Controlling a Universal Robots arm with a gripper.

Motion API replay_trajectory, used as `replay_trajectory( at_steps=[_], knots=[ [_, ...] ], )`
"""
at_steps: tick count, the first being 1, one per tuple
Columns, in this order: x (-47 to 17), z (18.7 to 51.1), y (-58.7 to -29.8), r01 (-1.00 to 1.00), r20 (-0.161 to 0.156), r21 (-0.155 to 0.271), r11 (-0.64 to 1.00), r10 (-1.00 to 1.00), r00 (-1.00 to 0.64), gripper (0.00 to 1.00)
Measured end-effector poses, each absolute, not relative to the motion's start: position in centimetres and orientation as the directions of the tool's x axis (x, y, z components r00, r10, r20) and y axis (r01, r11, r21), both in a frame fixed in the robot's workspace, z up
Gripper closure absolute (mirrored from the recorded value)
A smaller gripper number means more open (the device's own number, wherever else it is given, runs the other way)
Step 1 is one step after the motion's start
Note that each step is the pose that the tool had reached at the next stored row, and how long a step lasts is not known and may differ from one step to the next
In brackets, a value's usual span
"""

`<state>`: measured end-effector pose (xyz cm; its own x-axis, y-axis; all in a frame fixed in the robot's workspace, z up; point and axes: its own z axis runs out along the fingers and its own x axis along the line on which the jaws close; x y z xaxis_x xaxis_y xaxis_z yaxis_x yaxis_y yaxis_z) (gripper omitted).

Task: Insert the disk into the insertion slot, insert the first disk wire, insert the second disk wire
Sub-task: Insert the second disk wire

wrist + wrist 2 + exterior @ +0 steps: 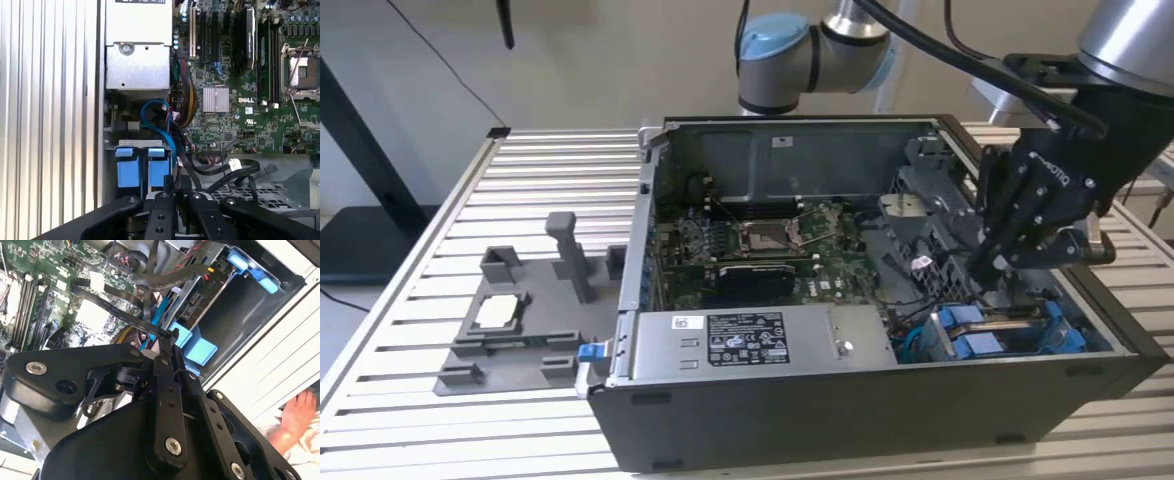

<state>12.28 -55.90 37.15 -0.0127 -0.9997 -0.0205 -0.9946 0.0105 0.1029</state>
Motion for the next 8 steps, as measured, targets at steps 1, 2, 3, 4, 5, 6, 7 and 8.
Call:
replay_trajectory(
  at_steps=[1, 2, 3, 4, 5, 6, 7, 8],
  knots=[
    [12.5, 37.1, -56.0, -0.994, -0.021, 0.106, 0.01, -1.0, -0.013, 0.84],
    [12.7, 37.1, -56.2, -0.994, -0.024, 0.108, 0.01, -1.0, -0.013, 0.84],
    [12.9, 37.0, -56.3, -0.994, -0.027, 0.109, 0.01, -1.0, -0.013, 0.84],
    [13.1, 37.0, -56.5, -0.994, -0.029, 0.111, 0.01, -1.0, -0.013, 0.84],
    [13.2, 37.0, -56.6, -0.994, -0.031, 0.113, 0.009, -0.999, -0.013, 0.84],
    [13.3, 36.9, -56.7, -0.993, -0.033, 0.115, 0.009, -0.999, -0.013, 0.84],
    [13.5, 36.9, -56.8, -0.993, -0.035, 0.118, 0.009, -0.999, -0.013, 0.84],
    [13.7, 36.8, -56.9, -0.993, -0.038, 0.119, 0.009, -0.999, -0.013, 0.84]
  ],
)
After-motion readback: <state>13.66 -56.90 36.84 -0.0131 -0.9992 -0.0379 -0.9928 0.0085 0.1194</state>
